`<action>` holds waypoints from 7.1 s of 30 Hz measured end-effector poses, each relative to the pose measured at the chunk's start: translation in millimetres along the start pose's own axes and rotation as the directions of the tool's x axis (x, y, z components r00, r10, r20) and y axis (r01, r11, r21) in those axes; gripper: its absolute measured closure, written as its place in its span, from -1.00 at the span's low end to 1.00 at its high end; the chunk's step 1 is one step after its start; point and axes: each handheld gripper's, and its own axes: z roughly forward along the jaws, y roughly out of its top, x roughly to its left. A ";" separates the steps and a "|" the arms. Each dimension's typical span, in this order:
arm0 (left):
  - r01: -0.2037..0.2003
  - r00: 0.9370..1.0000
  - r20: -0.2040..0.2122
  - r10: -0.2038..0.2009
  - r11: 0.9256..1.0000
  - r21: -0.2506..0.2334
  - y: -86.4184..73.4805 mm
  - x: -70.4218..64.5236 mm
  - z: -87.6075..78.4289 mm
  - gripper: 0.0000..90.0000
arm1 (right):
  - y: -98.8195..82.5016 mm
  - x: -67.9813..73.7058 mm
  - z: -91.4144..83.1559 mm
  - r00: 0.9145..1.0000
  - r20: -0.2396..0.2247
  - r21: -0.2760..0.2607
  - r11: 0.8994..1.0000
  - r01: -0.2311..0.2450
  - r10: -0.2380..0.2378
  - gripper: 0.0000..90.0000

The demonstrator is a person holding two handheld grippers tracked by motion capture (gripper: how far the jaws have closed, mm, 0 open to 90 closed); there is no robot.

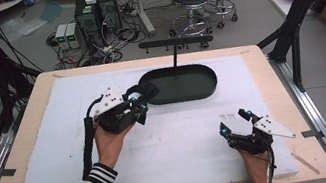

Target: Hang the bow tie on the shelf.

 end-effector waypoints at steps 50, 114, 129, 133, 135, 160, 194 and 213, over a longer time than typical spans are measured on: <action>-0.131 0.987 -0.098 0.128 0.991 -0.023 74.3 46.9 80.8 0.68 | 0.2 -1.3 0.3 1.000 -0.003 0.000 1.000 -0.017 0.017 -0.77; -0.108 0.980 -0.154 0.122 0.989 0.101 50.3 67.9 127.1 0.68 | -0.1 -3.4 -0.7 0.999 -0.004 -0.009 0.999 -0.037 0.037 -0.77; -0.060 0.979 -0.187 0.084 0.989 0.132 36.0 84.1 136.7 0.68 | 0.0 -3.2 -0.8 0.999 -0.001 -0.008 0.999 -0.037 0.037 -0.77; -0.051 0.980 -0.180 0.078 0.987 0.153 32.0 85.5 138.3 0.67 | 0.1 -2.7 -0.6 0.999 0.000 -0.006 0.999 -0.034 0.034 -0.77; -0.044 0.981 -0.177 0.073 0.986 0.162 30.5 86.8 138.3 0.67 | 0.1 -2.7 -0.6 0.999 0.001 -0.006 0.999 -0.033 0.033 -0.77; 0.016 1.000 -0.014 -0.014 0.996 0.085 23.1 88.8 101.8 -0.40 | -0.4 -3.4 -1.9 1.000 -0.005 -0.025 0.999 -0.031 0.031 -0.77; -0.025 0.994 -0.105 0.010 0.990 -0.136 -108.2 92.3 -160.2 -0.60 | -1.1 1.3 -2.6 1.000 0.005 -0.029 1.000 0.010 -0.010 -0.77; -0.021 0.983 -0.182 -0.012 0.985 -0.174 -141.1 78.6 -153.8 -0.67 | -1.1 1.8 -2.4 1.000 0.003 -0.026 1.000 0.013 -0.013 -0.77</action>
